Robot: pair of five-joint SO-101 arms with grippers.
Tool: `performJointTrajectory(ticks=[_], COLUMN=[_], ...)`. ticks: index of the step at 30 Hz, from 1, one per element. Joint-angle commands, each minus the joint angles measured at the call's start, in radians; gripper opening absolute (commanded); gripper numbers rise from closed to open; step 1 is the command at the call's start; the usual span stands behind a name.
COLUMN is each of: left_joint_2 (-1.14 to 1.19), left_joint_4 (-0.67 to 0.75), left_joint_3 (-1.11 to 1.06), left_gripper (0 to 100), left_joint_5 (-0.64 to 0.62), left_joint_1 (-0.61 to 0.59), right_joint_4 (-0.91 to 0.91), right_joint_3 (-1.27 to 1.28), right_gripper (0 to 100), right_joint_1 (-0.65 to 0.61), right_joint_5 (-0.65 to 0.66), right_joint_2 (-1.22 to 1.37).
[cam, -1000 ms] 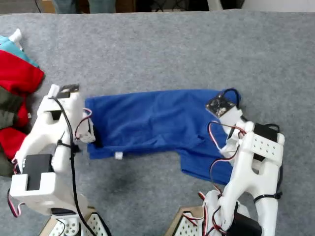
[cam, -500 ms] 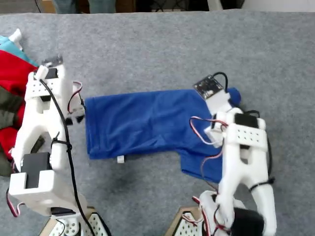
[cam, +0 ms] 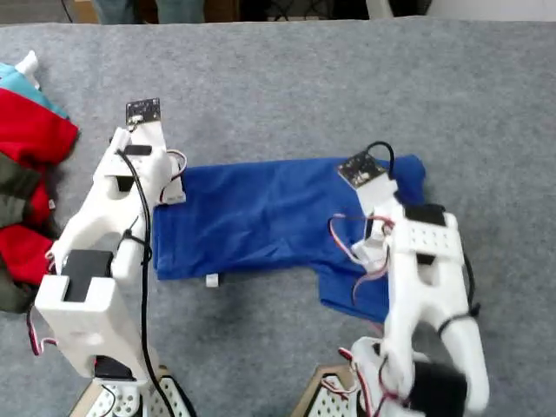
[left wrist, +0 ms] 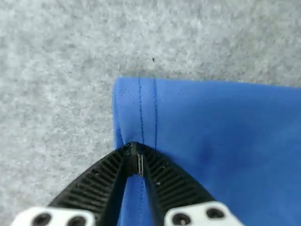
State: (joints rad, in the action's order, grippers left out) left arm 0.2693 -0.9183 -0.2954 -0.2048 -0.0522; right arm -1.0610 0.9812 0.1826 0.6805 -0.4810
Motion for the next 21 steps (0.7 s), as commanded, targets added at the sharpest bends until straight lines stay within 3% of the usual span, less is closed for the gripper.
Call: performJointTrajectory(ticks=[1, 4, 9, 21], left_joint_2=[0.034, 0.046, 0.046, 0.046], left_joint_4=[-0.002, -0.003, -0.003, -0.003], left_joint_3=[0.053, 0.054, 0.054, 0.051], left_gripper=[3, 3, 3, 3], left_joint_5=[0.005, 0.002, 0.005, 0.002], left_joint_1=[0.013, 0.012, 0.016, 0.018], right_joint_4=[-0.071, -0.146, -0.106, 0.143], right_joint_3=[0.088, 0.162, 0.07, -0.222], right_gripper=[1.3, 1.3, 1.3, 1.3], right_joint_1=[-0.018, -0.005, 0.032, 0.026], right_joint_5=[0.051, 0.118, 0.117, 0.008], right_joint_2=[-0.183, -0.329, -0.43, 0.194])
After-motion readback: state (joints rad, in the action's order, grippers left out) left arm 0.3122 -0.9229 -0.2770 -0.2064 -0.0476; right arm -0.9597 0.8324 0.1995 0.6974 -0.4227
